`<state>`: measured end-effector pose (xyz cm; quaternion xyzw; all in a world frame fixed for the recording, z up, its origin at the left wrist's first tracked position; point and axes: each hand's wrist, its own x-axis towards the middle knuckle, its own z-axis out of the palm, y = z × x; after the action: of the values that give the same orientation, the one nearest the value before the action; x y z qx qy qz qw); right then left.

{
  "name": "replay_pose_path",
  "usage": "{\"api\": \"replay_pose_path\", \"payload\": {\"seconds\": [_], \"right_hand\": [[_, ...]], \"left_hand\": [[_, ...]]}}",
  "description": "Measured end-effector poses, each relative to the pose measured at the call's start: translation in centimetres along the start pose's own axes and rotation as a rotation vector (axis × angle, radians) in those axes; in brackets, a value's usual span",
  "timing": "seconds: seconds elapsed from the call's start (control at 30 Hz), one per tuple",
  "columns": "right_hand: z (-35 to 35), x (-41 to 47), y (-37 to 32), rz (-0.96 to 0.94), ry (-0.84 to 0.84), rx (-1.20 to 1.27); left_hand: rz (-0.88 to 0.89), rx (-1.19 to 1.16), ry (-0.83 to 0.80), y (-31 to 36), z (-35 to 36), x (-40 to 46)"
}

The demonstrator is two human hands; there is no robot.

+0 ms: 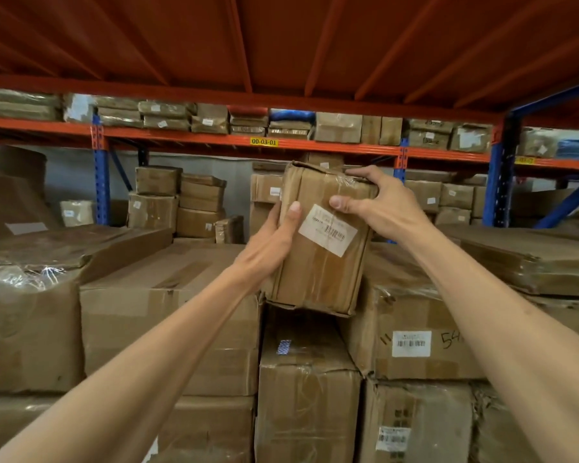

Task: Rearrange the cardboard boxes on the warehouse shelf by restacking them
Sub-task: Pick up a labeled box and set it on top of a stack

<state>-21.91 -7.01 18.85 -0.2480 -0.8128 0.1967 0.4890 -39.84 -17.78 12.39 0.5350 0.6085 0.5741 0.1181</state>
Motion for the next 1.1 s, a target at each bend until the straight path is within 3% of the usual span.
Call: {"api": "replay_pose_path", "payload": {"seconds": [0.2, 0.37, 0.47, 0.67, 0.83, 0.93, 1.0, 1.1], "right_hand": [[-0.6, -1.2, -0.5, -0.032, 0.027, 0.001], [0.5, 2.7, -2.3, 0.025, -0.009, -0.072], [0.0, 2.0, -2.3, 0.031, -0.038, -0.111], [3.5, -1.9, -4.0, -0.159, -0.180, -0.265], [1.1, -2.6, -0.8, 0.084, -0.103, -0.167], [2.0, -4.7, 2.1, 0.088, -0.128, -0.203], [3.3, -5.2, 3.3, 0.059, -0.131, -0.366], [5.0, -6.7, 4.3, -0.169, -0.064, -0.679]], "left_hand": [[0.077, -0.006, 0.012, -0.3, -0.1, -0.9], [-0.046, -0.007, -0.039, 2.5, -2.0, 1.1], [-0.038, -0.008, 0.036, 2.0, -0.3, -0.3], [-0.097, -0.087, 0.218, -5.4, 2.4, -7.4], [-0.104, 0.323, 0.110, -0.7, -0.2, -4.6], [-0.186, 0.556, -0.015, 0.5, -1.6, -3.7], [-0.090, 0.693, 0.029, 1.0, -1.8, -3.7], [0.264, 0.930, 0.031, 0.7, -2.3, -3.1]]}}
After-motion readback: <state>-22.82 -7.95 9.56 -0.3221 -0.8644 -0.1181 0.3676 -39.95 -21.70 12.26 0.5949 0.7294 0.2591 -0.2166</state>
